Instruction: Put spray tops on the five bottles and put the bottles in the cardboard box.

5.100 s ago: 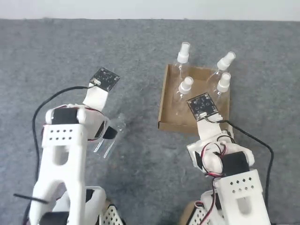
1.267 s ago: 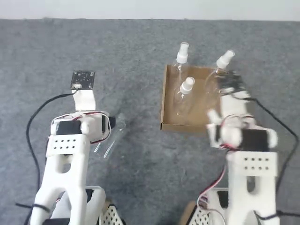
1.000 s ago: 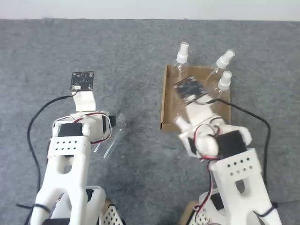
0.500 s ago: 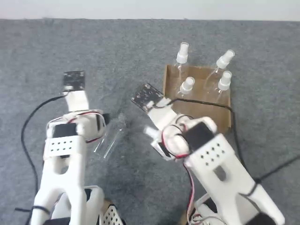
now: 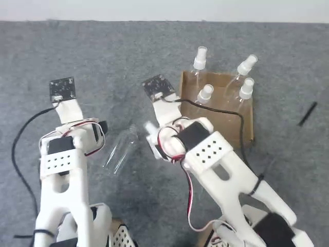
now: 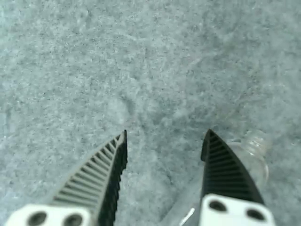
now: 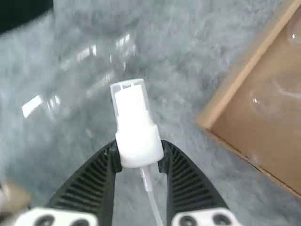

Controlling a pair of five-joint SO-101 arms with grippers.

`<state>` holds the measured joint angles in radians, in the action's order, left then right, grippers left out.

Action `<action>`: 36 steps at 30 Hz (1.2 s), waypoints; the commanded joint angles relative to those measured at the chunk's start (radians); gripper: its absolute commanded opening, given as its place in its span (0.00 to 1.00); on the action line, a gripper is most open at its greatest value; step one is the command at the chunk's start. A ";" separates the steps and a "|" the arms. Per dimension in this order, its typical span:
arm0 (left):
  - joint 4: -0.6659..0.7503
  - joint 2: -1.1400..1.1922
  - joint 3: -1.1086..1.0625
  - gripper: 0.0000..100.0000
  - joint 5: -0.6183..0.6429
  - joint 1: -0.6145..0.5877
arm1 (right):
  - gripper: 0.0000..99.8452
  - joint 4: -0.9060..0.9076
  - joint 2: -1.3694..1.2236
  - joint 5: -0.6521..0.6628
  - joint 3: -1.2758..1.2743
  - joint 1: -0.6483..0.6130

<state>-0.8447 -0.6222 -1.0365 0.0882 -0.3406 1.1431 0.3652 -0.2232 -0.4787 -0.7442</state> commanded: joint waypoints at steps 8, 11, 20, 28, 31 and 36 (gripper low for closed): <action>0.026 -0.040 0.028 0.23 0.020 -0.002 | 0.02 -0.280 -0.143 -0.242 0.063 -0.001; 0.026 -0.040 0.025 0.23 0.051 0.002 | 0.02 -0.331 -0.206 -0.264 0.063 0.013; 0.025 -0.040 0.024 0.23 0.051 0.003 | 0.02 -0.357 -0.315 -0.265 0.072 0.094; 0.028 -0.040 0.024 0.23 0.051 0.003 | 0.02 -0.435 -0.390 -0.265 0.074 0.113; 0.029 -0.040 0.024 0.23 0.051 0.003 | 0.02 -0.455 -0.403 -0.265 0.074 0.113; 0.029 -0.040 0.024 0.23 0.051 0.003 | 0.02 -0.453 -0.403 -0.267 0.074 0.113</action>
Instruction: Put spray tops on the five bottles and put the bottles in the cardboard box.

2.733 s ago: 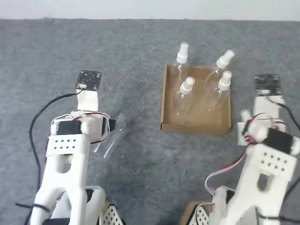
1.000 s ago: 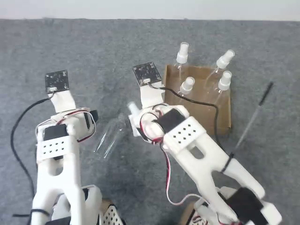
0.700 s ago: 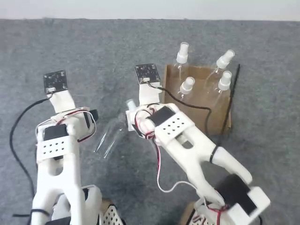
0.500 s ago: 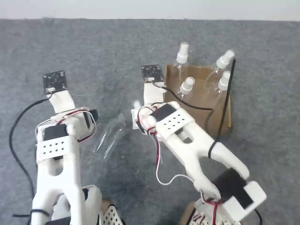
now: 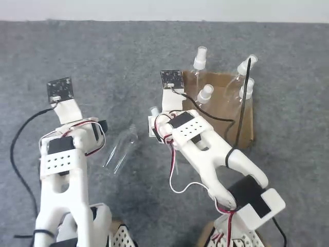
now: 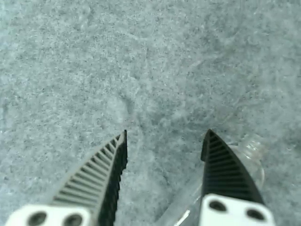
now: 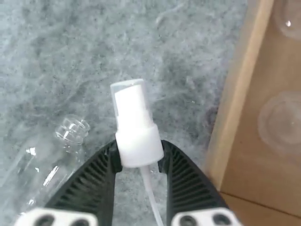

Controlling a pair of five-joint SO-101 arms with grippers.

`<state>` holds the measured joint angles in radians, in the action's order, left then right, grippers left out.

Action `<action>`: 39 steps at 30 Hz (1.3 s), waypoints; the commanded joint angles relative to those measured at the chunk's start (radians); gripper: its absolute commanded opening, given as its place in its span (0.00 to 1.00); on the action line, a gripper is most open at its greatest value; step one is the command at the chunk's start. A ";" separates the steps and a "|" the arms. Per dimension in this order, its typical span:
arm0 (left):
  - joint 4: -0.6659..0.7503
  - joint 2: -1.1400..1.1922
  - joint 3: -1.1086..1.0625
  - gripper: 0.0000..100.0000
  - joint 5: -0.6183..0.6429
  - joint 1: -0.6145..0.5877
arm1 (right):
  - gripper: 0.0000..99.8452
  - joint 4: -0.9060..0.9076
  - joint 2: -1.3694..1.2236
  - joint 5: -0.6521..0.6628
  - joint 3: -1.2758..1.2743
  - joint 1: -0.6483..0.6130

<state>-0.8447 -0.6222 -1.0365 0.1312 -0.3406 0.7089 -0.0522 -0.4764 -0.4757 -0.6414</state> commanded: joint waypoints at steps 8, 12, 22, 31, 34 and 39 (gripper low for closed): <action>0.029 -0.038 0.022 0.23 0.008 0.003 | 0.02 -0.019 0.015 -0.012 0.068 0.013; 0.029 -0.038 0.022 0.23 0.008 0.003 | 0.02 -0.019 0.015 -0.012 0.068 0.012; 0.087 -0.040 -0.018 0.23 0.008 0.000 | 0.02 -0.018 0.015 -0.012 0.066 0.012; 0.091 -0.040 -0.019 0.23 0.008 -0.003 | 0.02 -0.061 0.015 -0.020 0.072 0.007; 0.091 -0.040 -0.019 0.23 0.008 -0.003 | 0.02 -0.071 0.013 -0.100 0.069 0.002; 0.087 -0.040 -0.019 0.23 0.008 -0.005 | 0.03 -0.073 0.013 -0.130 0.123 -0.036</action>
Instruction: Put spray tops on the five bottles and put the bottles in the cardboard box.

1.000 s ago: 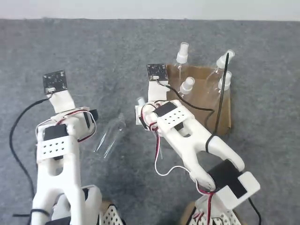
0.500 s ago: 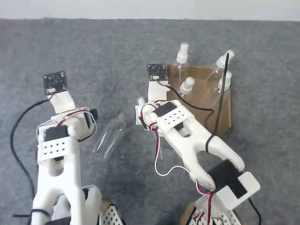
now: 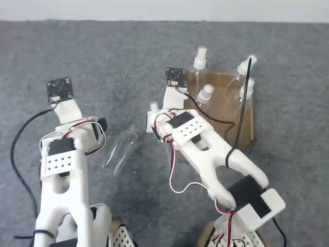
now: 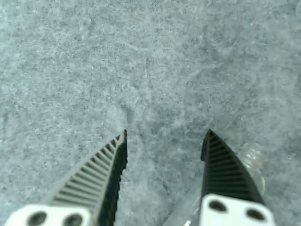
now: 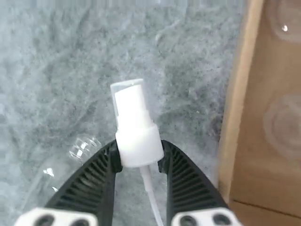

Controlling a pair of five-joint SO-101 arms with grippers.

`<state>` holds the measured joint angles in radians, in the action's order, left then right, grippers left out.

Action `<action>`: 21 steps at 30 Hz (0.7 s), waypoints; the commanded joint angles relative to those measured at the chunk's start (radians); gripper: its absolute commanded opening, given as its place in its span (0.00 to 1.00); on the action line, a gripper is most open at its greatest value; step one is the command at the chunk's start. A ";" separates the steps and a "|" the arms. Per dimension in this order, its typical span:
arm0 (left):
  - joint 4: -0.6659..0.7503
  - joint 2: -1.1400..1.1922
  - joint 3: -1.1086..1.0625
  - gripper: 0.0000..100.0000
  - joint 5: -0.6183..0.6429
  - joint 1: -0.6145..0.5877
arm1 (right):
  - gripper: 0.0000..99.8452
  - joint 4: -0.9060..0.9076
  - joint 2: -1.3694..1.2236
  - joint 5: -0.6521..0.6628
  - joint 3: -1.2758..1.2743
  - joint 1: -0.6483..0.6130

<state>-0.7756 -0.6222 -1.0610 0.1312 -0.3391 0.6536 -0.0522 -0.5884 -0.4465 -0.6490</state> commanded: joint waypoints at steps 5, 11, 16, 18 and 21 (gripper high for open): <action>0.017 -0.040 0.005 0.23 0.006 -0.006 | 0.14 -0.016 -0.022 -0.023 0.109 -0.061; 0.018 -0.040 0.005 0.23 0.003 -0.005 | 0.20 -0.018 -0.031 -0.018 0.109 -0.059; 0.020 -0.040 0.005 0.23 0.003 -0.005 | 0.19 -0.015 0.039 -0.017 0.117 -0.065; 0.020 -0.040 0.005 0.23 0.002 -0.006 | 0.19 -0.015 0.079 -0.017 0.117 -0.079; 0.017 -0.041 0.024 0.23 -0.002 -0.040 | 0.19 -0.015 0.105 -0.017 0.107 -0.143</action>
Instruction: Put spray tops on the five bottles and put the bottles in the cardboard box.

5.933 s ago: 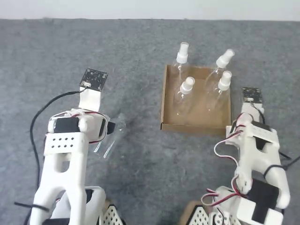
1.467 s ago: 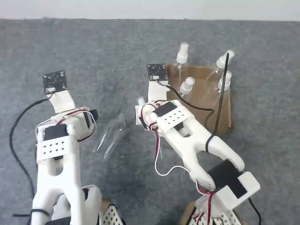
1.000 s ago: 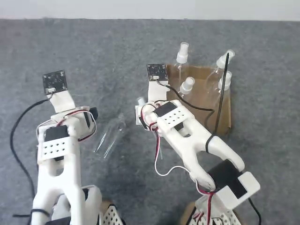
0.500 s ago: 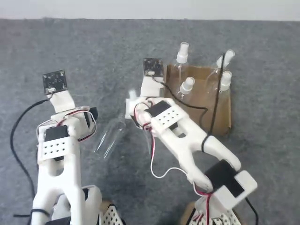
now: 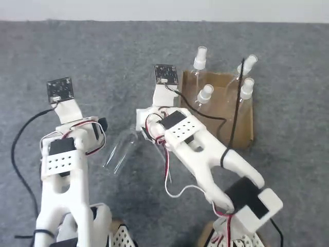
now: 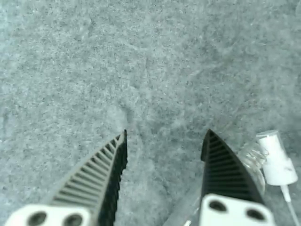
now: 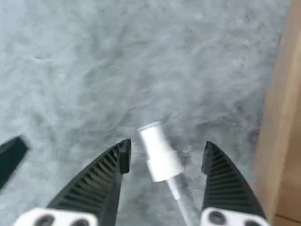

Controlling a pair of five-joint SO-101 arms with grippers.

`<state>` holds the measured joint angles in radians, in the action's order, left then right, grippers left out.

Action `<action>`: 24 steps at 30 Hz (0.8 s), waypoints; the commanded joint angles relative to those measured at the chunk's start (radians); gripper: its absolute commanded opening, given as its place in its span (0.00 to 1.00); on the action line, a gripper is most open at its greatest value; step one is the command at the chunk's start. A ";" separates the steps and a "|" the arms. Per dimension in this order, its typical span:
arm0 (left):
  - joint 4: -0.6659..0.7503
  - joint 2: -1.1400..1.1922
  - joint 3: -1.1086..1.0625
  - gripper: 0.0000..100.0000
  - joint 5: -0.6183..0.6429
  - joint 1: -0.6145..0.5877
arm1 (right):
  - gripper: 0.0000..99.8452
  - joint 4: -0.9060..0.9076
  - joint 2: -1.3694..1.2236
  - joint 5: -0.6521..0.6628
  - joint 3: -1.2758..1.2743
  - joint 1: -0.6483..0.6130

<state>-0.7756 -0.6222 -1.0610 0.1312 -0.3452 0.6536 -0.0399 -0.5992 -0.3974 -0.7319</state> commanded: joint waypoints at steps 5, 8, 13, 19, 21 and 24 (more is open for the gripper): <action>-0.068 -0.029 0.136 0.23 -0.066 -0.183 | 0.19 -0.015 0.093 -0.006 0.025 -0.174; -0.121 -0.029 0.180 0.23 -0.083 -0.207 | 0.19 0.016 0.093 -0.005 0.029 -0.205; -0.141 -0.029 0.200 0.23 -0.084 -0.209 | 0.19 0.027 0.093 -0.006 0.026 -0.231; -0.311 -0.038 0.325 0.24 -0.215 -0.126 | 0.19 0.271 0.145 0.101 0.106 -0.143; -0.384 -0.038 0.381 0.24 -0.233 -0.078 | 0.19 0.381 0.171 0.201 0.149 -0.096; -0.460 -0.038 0.444 0.24 -0.245 -0.011 | 0.12 0.530 0.226 0.301 0.183 -0.035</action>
<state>-1.1684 -0.6222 -0.7112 -0.1005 -0.4081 1.0480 0.0767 -0.3982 -0.2961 -0.8301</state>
